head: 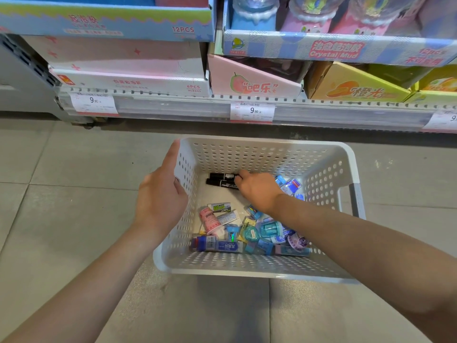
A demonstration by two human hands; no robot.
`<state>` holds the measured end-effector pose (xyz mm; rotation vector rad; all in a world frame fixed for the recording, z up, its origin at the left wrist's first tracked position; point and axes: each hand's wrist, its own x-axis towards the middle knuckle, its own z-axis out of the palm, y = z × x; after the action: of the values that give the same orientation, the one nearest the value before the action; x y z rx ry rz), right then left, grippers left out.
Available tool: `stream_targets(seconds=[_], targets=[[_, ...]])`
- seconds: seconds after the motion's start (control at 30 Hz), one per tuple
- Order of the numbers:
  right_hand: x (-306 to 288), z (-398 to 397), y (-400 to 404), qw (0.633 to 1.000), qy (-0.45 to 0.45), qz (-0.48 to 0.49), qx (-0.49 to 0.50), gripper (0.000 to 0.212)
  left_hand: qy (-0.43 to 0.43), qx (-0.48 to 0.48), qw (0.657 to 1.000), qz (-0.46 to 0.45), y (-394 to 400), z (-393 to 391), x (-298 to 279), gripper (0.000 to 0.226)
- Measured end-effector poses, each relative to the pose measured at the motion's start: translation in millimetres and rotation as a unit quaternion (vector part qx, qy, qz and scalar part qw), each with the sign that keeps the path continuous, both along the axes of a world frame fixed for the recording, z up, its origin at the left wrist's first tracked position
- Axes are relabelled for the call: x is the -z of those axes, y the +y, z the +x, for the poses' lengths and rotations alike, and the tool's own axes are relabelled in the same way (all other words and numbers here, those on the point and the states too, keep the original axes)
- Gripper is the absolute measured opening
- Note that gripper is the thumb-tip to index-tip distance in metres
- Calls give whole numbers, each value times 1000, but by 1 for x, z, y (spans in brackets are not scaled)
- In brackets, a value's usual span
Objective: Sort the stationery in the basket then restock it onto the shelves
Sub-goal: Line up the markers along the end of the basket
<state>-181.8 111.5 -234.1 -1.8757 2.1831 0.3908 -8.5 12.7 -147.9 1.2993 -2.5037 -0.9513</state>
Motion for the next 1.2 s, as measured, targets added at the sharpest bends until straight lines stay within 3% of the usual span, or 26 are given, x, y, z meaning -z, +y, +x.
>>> stream_targets(seconds=[0.23,0.3,0.47,0.77,0.9,1.0,1.2], targets=[[4,1,6,997,-39,-52,40,29,6,6,1000,1,-1,0,1,71],[-2,-4,13,993,-54,-62,89,36,7,3,1000,8,0,0,-2,71],[-24,-22,24,980,37,50,187,53,16,1,1000,11,1,-1,-3,71],[-17,-7,14,961,-28,73,264,46,17,-7,1000,19,-1,1,3,73],[-12,-1,12,945,-79,32,317,42,17,-6,1000,10,-2,1,4,73],[-7,6,8,912,-156,-14,379,38,14,-5,1000,6,-2,1,4,73],[7,12,9,789,-279,-122,534,34,12,-9,1000,3,-2,1,5,73]])
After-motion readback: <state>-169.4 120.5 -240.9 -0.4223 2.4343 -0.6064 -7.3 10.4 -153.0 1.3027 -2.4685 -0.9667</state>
